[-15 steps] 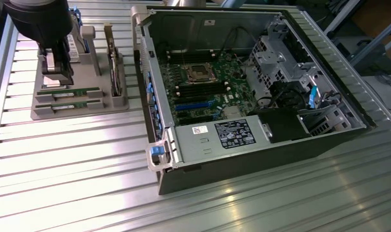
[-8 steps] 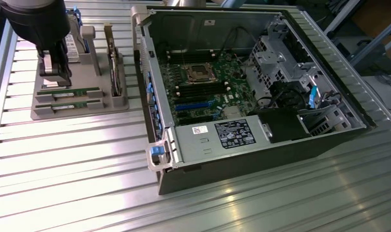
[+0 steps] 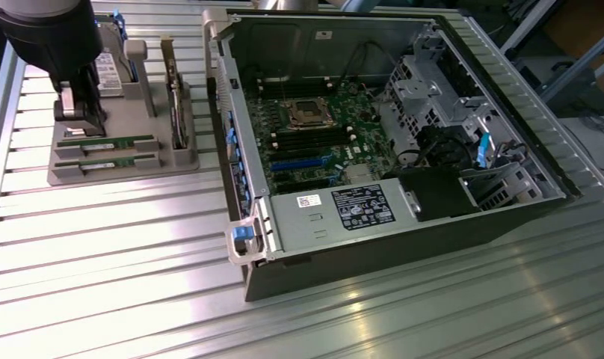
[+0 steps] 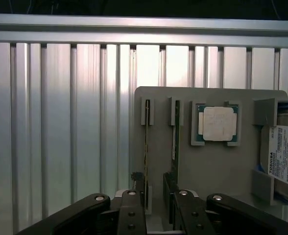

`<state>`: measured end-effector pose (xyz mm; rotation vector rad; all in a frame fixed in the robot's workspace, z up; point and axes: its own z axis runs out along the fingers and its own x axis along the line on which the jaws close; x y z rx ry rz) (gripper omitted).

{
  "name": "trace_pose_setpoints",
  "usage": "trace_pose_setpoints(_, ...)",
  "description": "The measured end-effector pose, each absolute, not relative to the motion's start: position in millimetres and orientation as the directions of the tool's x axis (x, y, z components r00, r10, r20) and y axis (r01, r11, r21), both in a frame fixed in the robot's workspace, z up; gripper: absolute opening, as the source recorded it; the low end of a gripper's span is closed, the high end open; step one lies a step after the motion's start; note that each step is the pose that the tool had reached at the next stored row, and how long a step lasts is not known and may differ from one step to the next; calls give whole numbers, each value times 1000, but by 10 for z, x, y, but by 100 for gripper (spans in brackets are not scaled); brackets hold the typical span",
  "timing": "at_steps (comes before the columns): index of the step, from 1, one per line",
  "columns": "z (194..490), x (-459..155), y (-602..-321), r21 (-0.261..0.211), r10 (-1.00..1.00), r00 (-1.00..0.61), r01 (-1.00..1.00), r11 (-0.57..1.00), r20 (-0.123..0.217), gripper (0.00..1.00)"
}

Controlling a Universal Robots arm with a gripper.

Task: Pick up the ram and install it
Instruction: 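Pick up the ram and move it above insertion slot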

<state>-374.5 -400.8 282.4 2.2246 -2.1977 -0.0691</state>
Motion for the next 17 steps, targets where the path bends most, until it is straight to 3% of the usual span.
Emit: trace_pose_setpoints(17,2600,-3747,-4008,41,-1000,12,-999,-13,-22,30)
